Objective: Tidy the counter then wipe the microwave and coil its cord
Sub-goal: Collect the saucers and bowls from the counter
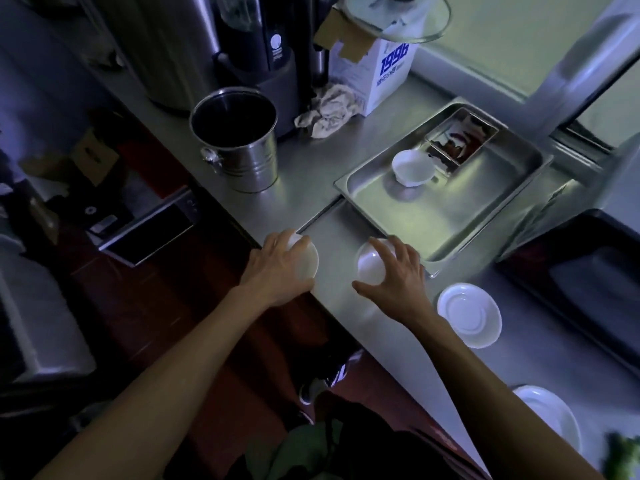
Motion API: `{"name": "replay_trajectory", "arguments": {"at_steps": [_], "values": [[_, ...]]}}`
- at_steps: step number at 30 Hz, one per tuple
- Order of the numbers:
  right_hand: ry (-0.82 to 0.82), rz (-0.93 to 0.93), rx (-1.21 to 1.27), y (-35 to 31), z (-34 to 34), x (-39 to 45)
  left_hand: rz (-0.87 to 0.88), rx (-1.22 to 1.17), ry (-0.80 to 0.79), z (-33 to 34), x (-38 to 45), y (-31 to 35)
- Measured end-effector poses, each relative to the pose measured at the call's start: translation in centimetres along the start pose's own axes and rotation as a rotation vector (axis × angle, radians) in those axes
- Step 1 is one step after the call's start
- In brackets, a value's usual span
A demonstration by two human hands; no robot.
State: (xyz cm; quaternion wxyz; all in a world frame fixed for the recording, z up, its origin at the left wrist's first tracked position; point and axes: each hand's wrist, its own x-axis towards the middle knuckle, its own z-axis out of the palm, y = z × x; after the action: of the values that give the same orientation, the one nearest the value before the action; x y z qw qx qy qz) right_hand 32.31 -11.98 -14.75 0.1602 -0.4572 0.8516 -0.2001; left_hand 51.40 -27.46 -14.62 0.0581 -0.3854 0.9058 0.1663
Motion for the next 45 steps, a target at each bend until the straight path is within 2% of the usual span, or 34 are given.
{"name": "replay_trajectory", "arguments": {"at_steps": [14,17,28,35,45], "values": [[0.107,0.167,0.089,3.1,-1.7,8.5,0.180,0.036,-0.028,-2.8,13.7,2.6],[0.125,0.231,0.073,4.4,-2.1,9.4,0.282,0.023,0.000,-3.3,16.7,4.7],[0.206,0.463,-0.015,5.7,-4.0,12.3,0.611,0.090,-0.068,-3.1,28.1,9.6],[0.241,0.602,0.004,4.8,-4.0,13.4,0.700,0.150,-0.150,-3.3,33.6,12.0],[0.304,0.685,0.084,6.0,-4.3,14.0,0.790,0.219,-0.198,-1.8,39.4,16.2]]}}
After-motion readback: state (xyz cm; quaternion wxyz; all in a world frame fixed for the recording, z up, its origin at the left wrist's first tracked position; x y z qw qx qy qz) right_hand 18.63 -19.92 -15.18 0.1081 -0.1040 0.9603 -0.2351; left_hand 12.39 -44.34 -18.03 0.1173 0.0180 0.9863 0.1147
